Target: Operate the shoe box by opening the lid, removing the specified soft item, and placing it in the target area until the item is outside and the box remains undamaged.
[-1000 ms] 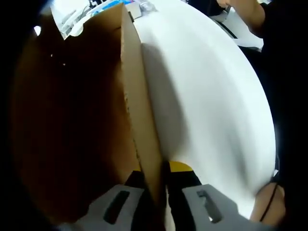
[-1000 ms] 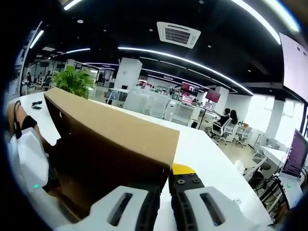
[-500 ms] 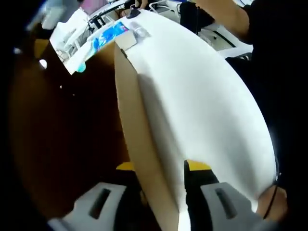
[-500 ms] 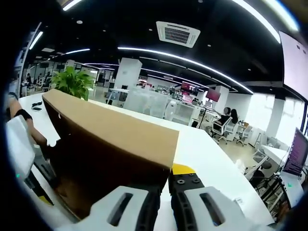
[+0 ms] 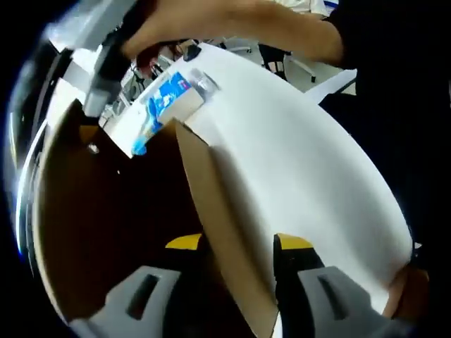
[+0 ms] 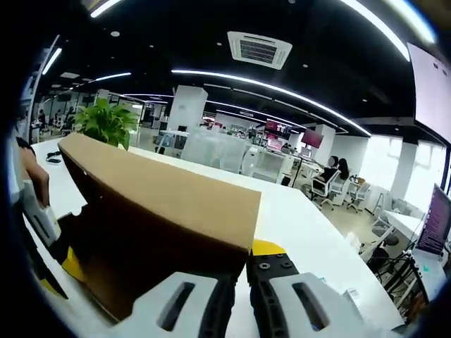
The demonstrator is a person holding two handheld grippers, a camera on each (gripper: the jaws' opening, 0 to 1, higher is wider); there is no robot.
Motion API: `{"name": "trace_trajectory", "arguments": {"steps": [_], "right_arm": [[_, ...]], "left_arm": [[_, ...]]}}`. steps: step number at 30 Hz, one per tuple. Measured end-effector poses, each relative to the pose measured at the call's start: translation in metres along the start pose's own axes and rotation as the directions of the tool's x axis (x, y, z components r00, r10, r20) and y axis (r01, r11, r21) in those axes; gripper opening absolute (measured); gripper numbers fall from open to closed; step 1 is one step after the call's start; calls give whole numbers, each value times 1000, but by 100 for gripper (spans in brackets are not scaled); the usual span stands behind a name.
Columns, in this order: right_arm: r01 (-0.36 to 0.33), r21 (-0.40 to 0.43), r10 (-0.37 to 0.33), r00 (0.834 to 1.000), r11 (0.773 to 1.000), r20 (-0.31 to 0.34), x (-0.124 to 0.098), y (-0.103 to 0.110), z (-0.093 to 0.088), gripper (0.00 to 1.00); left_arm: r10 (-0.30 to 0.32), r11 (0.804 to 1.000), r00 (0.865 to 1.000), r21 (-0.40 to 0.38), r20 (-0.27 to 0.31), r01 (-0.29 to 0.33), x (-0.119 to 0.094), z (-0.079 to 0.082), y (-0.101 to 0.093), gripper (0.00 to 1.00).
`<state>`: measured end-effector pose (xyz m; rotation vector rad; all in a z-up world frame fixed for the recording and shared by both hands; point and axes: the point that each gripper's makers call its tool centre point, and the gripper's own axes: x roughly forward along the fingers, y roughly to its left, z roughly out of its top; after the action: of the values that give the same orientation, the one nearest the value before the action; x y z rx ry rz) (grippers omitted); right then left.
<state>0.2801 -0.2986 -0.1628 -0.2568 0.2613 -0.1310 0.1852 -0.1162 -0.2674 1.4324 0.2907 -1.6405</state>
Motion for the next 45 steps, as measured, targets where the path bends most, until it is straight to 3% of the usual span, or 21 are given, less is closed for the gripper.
{"name": "trace_trajectory", "arguments": {"steps": [4,10,14,17,21,23,29,34,39,42,43,45], "right_arm": [[5,-12,-5,1000,1000,2,4,0,-1,2],[-2,-6,2,1000,1000,13,5,-1,-2,2],[-12,7,12,1000,1000,20,6,-1,-2,2],[-16,5,16,1000,1000,22,6,-1,-2,2],[-22,9,22,999,1000,25,7,-2,-1,2],[-29,11,29,999,1000,29,7,-2,-2,2],[-44,13,43,998,999,39,5,-2,-3,2],[-50,17,49,998,999,46,5,-2,-3,2],[-54,15,53,997,998,49,7,-2,-4,2],[-61,20,60,997,998,49,8,-2,-5,2],[-64,22,63,997,998,48,8,-2,-5,2],[-70,29,68,996,997,50,8,-1,-5,2]], "left_arm": [[44,999,997,20,59,-45,-16,12,1,41],[100,993,990,46,99,-105,-32,21,1,43],[135,987,974,57,181,-147,-48,34,1,44],[135,984,954,73,268,-160,-63,45,-3,48],[150,984,949,54,276,-172,-79,41,-2,51],[198,973,938,58,284,-222,-89,38,6,51],[249,966,915,-8,317,-259,-117,27,19,55],[348,937,916,-111,198,-332,-135,-6,48,57],[364,925,911,-188,194,-330,-153,-12,74,57],[339,911,932,-291,129,-291,-151,-24,81,58],[344,910,933,-282,102,-305,-150,-28,87,57],[390,898,920,-242,48,-368,-151,-37,100,58]]}}
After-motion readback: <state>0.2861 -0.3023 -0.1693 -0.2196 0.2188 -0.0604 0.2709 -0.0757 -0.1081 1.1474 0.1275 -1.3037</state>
